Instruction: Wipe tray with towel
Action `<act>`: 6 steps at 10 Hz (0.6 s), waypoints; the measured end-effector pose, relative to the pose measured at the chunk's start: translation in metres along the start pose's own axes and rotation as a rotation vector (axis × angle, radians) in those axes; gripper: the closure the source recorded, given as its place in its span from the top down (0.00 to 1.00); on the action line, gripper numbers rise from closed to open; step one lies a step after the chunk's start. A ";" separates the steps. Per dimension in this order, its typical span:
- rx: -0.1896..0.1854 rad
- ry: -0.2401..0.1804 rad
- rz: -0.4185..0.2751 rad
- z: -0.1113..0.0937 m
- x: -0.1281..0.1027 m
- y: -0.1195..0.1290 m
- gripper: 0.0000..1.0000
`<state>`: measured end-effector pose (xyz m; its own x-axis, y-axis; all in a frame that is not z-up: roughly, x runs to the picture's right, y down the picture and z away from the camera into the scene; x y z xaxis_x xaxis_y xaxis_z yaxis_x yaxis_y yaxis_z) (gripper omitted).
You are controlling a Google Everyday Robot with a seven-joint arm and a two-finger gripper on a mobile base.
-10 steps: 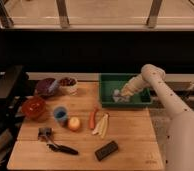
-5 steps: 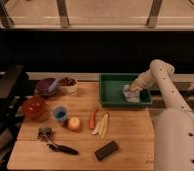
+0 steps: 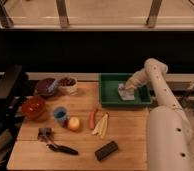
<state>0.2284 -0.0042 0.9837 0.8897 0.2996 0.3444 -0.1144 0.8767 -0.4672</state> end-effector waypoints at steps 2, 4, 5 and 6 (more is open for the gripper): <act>-0.054 -0.051 -0.032 0.014 -0.032 0.025 0.00; -0.092 -0.077 -0.048 0.014 -0.045 0.051 0.00; -0.097 -0.076 -0.046 0.012 -0.046 0.057 0.00; -0.098 -0.068 -0.037 0.009 -0.042 0.059 0.00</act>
<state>0.1803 0.0385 0.9494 0.8603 0.2952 0.4155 -0.0353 0.8477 -0.5292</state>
